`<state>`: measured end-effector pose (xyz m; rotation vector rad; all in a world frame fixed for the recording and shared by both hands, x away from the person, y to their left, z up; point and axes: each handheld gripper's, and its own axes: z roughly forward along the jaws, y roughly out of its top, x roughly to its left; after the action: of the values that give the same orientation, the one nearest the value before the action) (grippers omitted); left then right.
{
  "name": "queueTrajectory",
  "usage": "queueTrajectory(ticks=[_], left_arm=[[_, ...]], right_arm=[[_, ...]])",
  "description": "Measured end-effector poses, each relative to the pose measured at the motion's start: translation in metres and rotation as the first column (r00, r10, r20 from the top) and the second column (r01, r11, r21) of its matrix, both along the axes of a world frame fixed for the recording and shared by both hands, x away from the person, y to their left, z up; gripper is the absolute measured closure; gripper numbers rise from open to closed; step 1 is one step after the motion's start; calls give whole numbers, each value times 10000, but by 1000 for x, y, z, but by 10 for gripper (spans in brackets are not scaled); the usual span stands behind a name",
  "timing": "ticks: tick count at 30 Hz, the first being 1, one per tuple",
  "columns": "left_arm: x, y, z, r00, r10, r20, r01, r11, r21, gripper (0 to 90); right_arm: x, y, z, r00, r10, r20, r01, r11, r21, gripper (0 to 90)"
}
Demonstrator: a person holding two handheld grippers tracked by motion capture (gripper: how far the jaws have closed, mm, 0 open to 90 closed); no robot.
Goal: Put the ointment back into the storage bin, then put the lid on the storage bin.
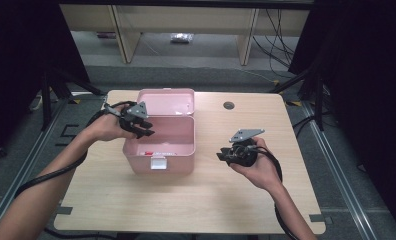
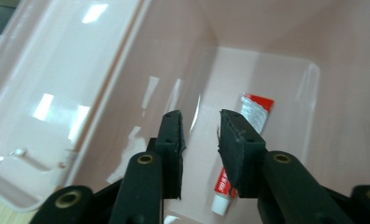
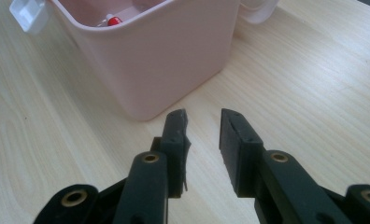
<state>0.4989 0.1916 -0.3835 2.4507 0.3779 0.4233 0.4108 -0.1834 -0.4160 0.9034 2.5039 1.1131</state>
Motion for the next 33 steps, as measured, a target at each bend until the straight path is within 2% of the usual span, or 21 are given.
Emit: queueTrajectory(ticks=[1,5,7,9,12,13,14,15,16,19,20,21,24,25,26,28,29,30,31,32,33], left_arm=[[1,2,0,9999,145,34,-144,9998,-145,681],[4,8,-1,9976,670,166,-660,9961,-582,666],[5,12,0,9955,906,289,-884,9935,-719,653],[5,15,1,9927,1154,351,-1117,9895,-917,637],[6,20,3,9854,1661,383,-1593,9773,-1394,623],[7,21,3,9825,1816,413,-1734,9730,-1525,622],[8,23,3,9780,2048,410,-1954,9666,-1656,622],[10,24,3,9740,2227,404,-2129,9619,-1714,620],[12,25,3,9699,2401,404,-2295,9571,-1770,615],[17,26,3,9564,2870,551,-2721,9433,-1899,612],[19,27,4,9505,3044,623,-2859,9353,-2085,615],[20,27,4,9443,3237,592,-3022,9243,-2331,622],[23,29,5,9236,3766,718,-3462,8997,-2658,639],[25,31,7,9211,3809,803,-3501,9008,-2570,646],[26,31,6,9129,4014,747,-3654,8849,-2889,648],[28,34,8,9072,4128,812,-3788,8855,-2691,646],[29,34,7,9002,4290,749,-3895,8701,-3021,645],[30,34,7,8928,4439,764,-4020,8619,-3091,645],[32,37,8,8877,4523,859,-4109,8625,-2953,645],[34,39,8,8839,4596,866,-4160,8571,-3039,643],[35,40,8,8766,4739,837,-4284,8477,-3130,641]], right_arm=[[-3,1,0,9993,-261,-271,264,9996,97,723],[-3,2,-2,9996,-295,-4,295,9993,246,723],[-4,2,-1,9998,-188,-43,188,9998,71,723],[-4,5,-1,9997,-238,-50,239,9995,211,723],[-4,7,2,9998,-145,-167,146,9998,94,726],[-4,9,2,10000,-62,-1,62,9999,124,729],[-4,11,3,9999,-46,-120,49,9998,201,733],[-3,13,2,9998,46,206,-52,9995,302,738],[-4,14,4,10000,-16,-61,17,9997,233,744],[-4,18,7,10000,54,17,-55,9993,375,782],[-3,19,8,9999,43,153,-49,9992,393,797],[-3,20,9,10000,-27,53,25,9992,410,822],[-3,24,11,9998,-63,175,53,9986,531,897],[-4,26,12,9999,-71,142,62,9980,630,900],[-4,27,13,9996,3,267,-21,9978,669,900],[-6,33,14,9995,30,330,-54,9973,727,900],[-6,36,15,9993,134,352,-159,9973,721,900],[-7,38,16,9994,144,322,-167,9971,736,900],[-8,41,16,9995,164,269,-184,9969,764,900],[-7,44,17,9984,316,462,-348,9969,704,900],[-6,47,18,9980,421,476,-454,9965,700,900]])
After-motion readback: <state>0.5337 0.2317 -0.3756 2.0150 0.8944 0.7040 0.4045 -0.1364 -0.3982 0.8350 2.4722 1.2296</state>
